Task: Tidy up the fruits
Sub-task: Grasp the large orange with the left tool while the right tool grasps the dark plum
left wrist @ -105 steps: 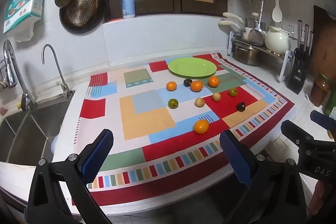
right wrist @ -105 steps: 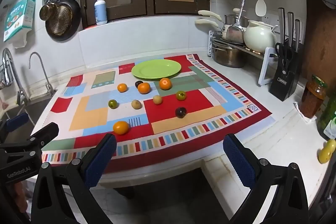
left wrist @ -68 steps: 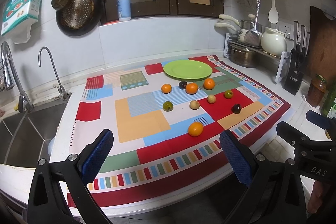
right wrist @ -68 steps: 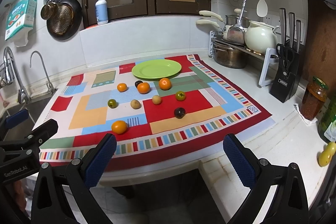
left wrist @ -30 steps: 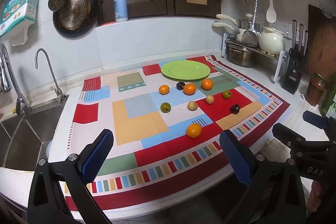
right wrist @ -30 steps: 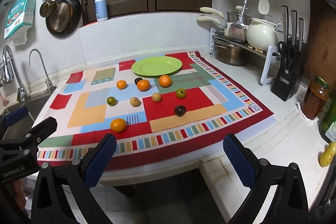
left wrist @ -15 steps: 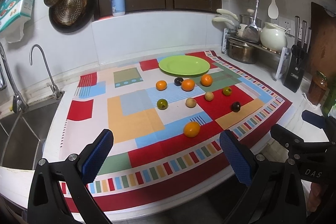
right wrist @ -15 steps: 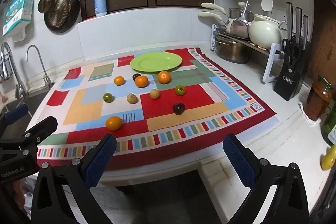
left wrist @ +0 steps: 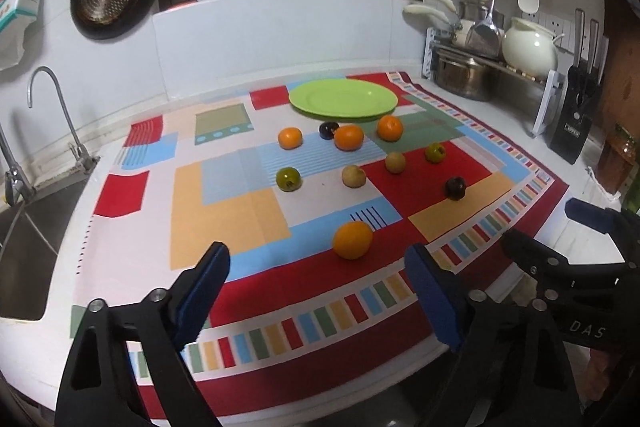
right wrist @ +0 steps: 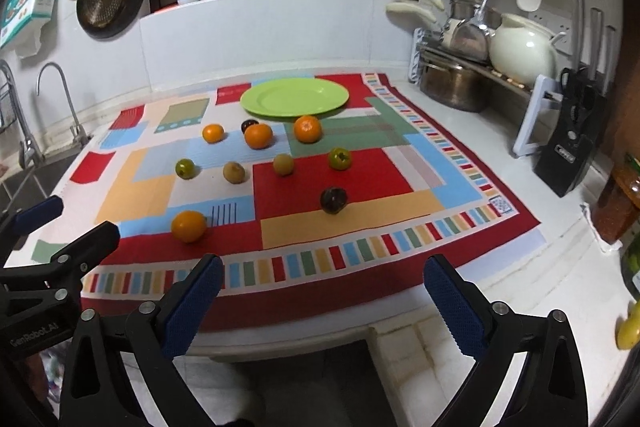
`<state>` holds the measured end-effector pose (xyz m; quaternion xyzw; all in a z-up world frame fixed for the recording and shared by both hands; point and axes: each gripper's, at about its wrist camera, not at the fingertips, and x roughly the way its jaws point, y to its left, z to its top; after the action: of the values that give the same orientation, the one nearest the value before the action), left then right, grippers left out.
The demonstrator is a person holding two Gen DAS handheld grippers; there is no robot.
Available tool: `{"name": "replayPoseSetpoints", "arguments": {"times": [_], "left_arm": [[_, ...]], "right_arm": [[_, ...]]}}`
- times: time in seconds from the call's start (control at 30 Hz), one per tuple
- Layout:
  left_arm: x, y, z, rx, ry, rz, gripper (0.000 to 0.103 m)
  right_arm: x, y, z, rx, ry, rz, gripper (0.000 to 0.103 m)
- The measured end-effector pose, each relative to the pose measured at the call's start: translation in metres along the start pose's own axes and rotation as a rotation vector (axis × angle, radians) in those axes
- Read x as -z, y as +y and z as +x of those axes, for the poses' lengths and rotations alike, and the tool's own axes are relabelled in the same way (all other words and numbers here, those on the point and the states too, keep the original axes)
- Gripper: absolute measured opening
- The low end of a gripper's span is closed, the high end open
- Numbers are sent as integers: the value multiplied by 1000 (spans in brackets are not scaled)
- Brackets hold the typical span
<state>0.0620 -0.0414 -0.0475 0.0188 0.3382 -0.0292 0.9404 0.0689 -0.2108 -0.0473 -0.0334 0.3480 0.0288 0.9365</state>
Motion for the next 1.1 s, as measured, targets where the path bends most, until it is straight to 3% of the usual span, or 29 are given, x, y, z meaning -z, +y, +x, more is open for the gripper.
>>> {"name": "replayPoseSetpoints", "arguments": {"times": [0.5, 0.77, 1.1], "left_arm": [[-3, -15, 65, 40, 118, 15, 54], [0, -16, 85, 55, 177, 11, 46], [-5, -18, 94, 80, 191, 15, 33]], "right_arm": [[-13, -6, 73, -54, 74, 26, 76], [-17, -15, 103, -62, 115, 65, 65], [-26, -18, 125, -71, 144, 82, 49]]}}
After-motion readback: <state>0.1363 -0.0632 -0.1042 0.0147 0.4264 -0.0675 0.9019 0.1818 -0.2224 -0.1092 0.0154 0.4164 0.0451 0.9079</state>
